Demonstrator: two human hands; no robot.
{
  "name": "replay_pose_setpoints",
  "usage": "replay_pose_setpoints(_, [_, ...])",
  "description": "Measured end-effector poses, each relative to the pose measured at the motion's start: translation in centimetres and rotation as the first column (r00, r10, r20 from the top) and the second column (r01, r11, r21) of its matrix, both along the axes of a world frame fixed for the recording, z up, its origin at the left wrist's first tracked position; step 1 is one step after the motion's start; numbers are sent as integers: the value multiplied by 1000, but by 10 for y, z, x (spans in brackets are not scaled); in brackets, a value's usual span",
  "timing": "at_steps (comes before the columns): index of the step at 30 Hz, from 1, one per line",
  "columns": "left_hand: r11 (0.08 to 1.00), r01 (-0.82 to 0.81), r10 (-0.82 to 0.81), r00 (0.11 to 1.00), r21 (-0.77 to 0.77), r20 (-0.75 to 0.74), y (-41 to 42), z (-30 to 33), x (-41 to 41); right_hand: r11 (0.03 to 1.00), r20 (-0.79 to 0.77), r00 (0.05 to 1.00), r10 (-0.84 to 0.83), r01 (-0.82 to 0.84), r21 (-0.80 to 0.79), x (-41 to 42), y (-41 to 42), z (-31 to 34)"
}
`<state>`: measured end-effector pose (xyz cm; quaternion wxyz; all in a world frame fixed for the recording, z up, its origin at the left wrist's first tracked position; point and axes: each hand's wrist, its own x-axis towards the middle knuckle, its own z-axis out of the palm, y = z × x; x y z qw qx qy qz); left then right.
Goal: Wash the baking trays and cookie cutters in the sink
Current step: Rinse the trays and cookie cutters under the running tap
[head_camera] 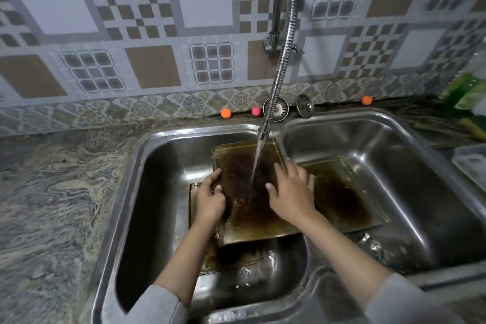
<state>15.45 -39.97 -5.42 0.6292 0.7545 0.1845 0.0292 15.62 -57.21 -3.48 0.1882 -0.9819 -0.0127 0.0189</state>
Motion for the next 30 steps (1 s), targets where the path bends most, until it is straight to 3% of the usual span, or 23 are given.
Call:
replay_pose_setpoints(3, [1000, 16, -16, 999, -4, 44, -16, 8, -6, 948, -27, 964, 264, -264, -178, 5, 2, -8])
replay_pose_setpoints(8, [999, 40, -37, 992, -27, 120, -28, 14, -11, 980, -75, 993, 88, -100, -172, 63, 17, 4])
replay_pose_setpoints(10, [999, 18, -13, 991, -33, 131, -22, 16, -7, 954, -73, 959, 272, -279, -106, 50, 38, 5])
replay_pose_setpoints(14, [995, -65, 76, 987, -78, 139, 6, 18, 1, 775, -34, 780, 624, -624, -95, 3, 29, -3])
replay_pose_setpoints(16, [994, -56, 68, 987, -89, 144, 8, 18, 1, 812, -44, 822, 567, -567, -139, 18, 11, -5])
replay_pose_setpoints(18, [992, -20, 38, 988, -121, 152, -4, 19, -1, 935, -81, 941, 329, -336, -112, 45, 5, 0])
replay_pose_setpoints(20, [994, 41, -22, 984, -105, 177, -21, 21, -3, 984, -77, 987, 141, -149, -99, 63, 16, 8])
replay_pose_setpoints(21, [993, 74, -56, 980, -88, 193, -28, 22, -4, 979, -40, 987, 156, -160, -123, 63, 26, 12])
replay_pose_setpoints(23, [989, 94, -67, 972, -114, 224, -32, 21, -4, 931, 26, 939, 343, -336, -144, 49, 41, 13])
replay_pose_setpoints(26, [978, -26, 68, 977, -209, 201, -14, 22, 0, 784, -1, 789, 615, -612, -103, 10, 32, 5])
replay_pose_setpoints(28, [980, -79, 114, 975, -182, 191, 0, 21, 2, 732, -73, 736, 673, -677, -72, 0, 8, 2])
replay_pose_setpoints(30, [982, -102, 131, 975, -161, 182, 11, 18, 3, 770, -96, 788, 608, -615, -169, 5, -17, 4])
